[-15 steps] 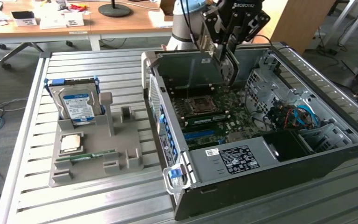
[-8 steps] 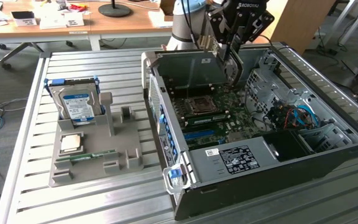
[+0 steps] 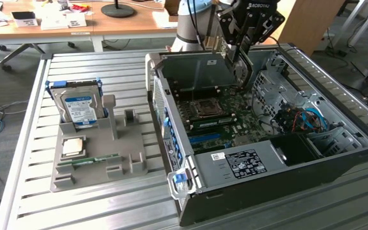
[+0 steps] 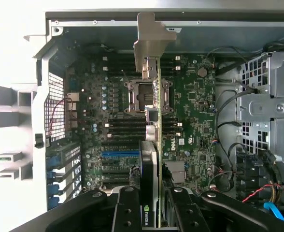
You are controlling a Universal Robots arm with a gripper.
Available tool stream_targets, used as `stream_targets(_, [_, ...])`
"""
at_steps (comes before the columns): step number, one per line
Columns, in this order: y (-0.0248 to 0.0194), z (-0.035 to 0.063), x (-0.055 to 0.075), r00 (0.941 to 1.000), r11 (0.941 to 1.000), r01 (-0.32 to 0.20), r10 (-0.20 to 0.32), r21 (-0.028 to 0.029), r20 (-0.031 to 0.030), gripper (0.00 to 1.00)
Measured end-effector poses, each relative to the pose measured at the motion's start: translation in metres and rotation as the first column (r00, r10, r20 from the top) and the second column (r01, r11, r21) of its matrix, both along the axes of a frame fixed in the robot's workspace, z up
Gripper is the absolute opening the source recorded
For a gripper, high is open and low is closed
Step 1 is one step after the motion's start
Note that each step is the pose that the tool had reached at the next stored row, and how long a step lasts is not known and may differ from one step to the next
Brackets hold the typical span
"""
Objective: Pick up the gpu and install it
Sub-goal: 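Pick up the gpu and move the gpu toward the slot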
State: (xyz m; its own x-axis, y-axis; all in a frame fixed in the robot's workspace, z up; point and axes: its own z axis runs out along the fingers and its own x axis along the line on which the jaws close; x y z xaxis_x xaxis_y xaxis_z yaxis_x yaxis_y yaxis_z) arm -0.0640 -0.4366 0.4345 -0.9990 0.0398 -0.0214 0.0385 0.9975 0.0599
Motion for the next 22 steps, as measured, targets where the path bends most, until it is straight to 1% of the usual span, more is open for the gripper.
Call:
stream_targets(6, [0.0000,0.0000,0.001,1.0000,1.0000,0.000,0.000,0.0000,0.0000,0.27])
stream_targets(22, [0.0000,0.0000,0.019,1.0000,1.0000,0.000,0.000,0.0000,0.0000,0.27])
